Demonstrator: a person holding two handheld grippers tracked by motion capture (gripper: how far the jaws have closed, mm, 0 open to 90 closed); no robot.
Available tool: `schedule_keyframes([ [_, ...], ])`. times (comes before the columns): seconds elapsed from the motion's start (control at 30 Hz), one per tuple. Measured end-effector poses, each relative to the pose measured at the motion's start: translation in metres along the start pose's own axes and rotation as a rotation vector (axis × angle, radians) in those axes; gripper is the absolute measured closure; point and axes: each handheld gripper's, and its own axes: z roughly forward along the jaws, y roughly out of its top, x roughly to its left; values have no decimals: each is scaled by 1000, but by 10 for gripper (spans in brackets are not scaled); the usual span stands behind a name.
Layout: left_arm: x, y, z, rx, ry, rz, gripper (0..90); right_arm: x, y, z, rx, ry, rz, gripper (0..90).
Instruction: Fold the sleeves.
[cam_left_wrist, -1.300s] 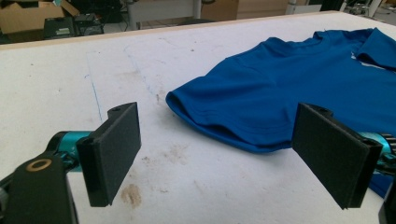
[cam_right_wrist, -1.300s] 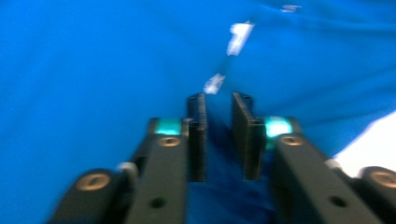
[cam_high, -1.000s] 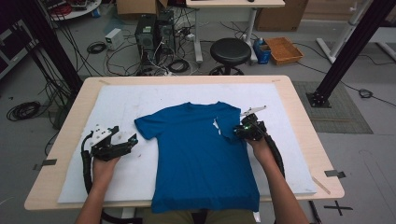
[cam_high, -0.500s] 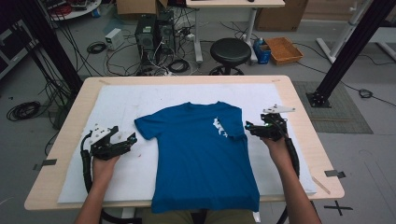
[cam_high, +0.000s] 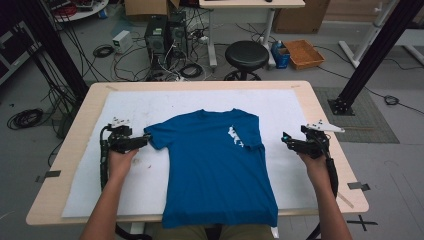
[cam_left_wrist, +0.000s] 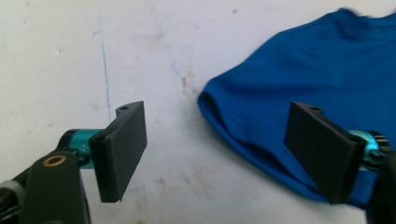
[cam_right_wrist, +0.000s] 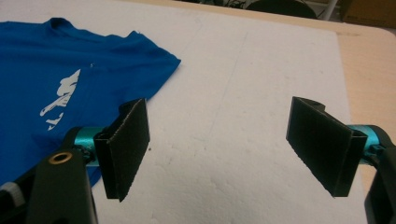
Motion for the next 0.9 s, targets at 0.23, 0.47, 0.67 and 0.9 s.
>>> schedule_keyframes([
  [0.23, -18, 3, 22, 61, 104, 40, 295, -4, -2, 1, 7, -2, 5, 213],
  [0.47, -28, 3, 24, 45, 106, 61, 434, -3, -2, 0, 3, 2, 9, 214],
  [0.67, -39, 3, 25, 34, 65, 206, 814, -1, -2, 0, 5, 4, 5, 216],
  [0.9, -32, 9, 22, 12, 17, 53, 870, -1, -3, -1, 3, 11, 6, 225],
])
